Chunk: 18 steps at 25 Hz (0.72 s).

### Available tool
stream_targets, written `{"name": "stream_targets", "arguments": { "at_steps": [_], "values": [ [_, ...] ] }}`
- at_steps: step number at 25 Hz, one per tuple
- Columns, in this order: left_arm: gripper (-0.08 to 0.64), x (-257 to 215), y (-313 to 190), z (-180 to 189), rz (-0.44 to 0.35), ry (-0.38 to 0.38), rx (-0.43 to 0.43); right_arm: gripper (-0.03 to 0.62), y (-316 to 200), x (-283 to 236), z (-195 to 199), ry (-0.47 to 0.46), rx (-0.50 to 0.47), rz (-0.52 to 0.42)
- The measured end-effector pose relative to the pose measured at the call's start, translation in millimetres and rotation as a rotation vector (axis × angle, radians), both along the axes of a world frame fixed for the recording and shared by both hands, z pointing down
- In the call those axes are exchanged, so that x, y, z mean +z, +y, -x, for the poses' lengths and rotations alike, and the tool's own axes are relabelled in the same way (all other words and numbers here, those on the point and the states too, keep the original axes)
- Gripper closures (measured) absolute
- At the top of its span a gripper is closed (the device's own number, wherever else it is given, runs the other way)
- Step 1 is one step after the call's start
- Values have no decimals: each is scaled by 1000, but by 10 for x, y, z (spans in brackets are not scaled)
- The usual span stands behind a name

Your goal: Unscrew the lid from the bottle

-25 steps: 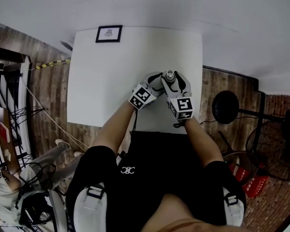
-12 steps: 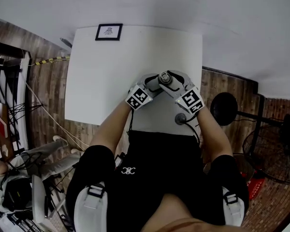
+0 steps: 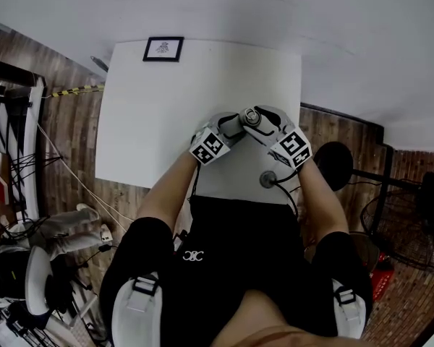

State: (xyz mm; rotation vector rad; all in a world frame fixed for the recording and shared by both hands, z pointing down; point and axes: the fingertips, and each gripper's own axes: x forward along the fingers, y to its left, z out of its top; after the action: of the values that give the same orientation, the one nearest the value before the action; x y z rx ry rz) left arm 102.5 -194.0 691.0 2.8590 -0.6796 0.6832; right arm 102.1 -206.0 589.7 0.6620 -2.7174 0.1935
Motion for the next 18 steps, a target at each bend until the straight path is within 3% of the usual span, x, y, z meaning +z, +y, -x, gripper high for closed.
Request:
{"name": "stream_targets", "arguments": {
  "at_steps": [6, 12, 18],
  "values": [
    [256, -52, -23, -8, 1, 11, -26, 342, -38, -56, 49, -24, 38, -6],
    [192, -383, -81, -143, -56, 112, -42, 342, -91, -84, -5, -70, 97, 29],
    [192, -419, -98, -292, -90, 71, -5, 342, -87, -70, -54, -103, 130, 60]
  ]
}}
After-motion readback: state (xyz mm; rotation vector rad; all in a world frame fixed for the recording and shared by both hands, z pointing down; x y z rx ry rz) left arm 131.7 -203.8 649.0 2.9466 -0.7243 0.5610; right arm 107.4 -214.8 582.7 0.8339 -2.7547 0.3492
